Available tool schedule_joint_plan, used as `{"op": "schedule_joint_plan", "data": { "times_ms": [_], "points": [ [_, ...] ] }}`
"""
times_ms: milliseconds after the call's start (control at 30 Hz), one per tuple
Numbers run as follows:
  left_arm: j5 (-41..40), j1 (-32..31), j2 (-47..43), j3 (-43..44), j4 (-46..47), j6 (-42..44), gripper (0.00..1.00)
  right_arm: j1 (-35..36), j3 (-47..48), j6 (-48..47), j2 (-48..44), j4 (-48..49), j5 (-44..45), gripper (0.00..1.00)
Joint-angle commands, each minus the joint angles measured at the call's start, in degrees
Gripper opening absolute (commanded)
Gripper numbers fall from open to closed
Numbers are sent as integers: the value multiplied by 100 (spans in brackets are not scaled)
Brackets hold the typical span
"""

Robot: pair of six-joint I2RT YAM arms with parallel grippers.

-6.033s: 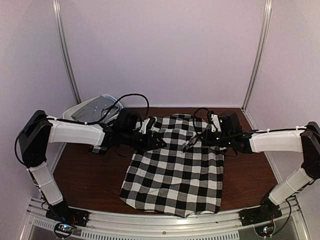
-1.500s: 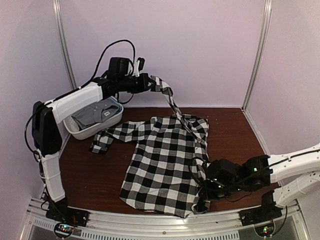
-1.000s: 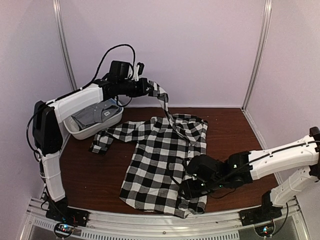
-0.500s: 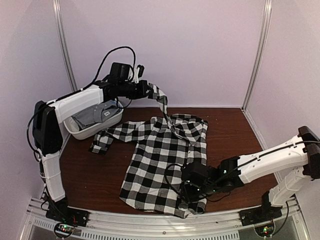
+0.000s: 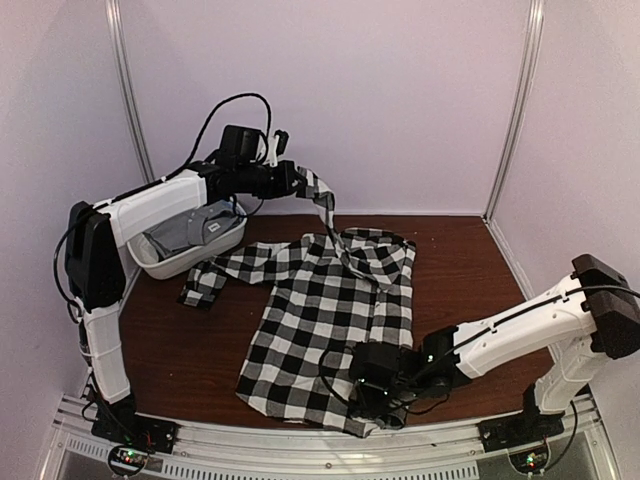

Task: Fold and stack the long sleeve shirts
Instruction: Adjust the corner of the shirt at the center of the board.

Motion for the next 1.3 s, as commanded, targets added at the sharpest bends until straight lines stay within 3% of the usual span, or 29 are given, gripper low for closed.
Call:
{"op": "schedule_joint_plan", "data": {
  "times_ms": [0, 167, 567, 633, 933, 1267],
  "points": [
    [44, 52, -60, -47, 202, 59, 0, 62, 111, -17, 206, 12, 90, 34],
    [88, 52, -44, -27, 204, 62, 0, 66, 295, -44, 131, -259, 231, 18],
    [144, 55, -36, 30, 201, 67, 0, 104, 696, -152, -164, -670, 447, 1],
    [149, 52, -42, 37, 197, 67, 0, 116, 673, -170, -156, -693, 446, 3],
    [149, 61, -34, 15, 198, 76, 0, 480, 774, -416, 398, -905, 647, 33],
    [164, 78, -16, 15, 188, 59, 0, 611, 1195, -361, 862, -1355, 1293, 40]
  ]
}}
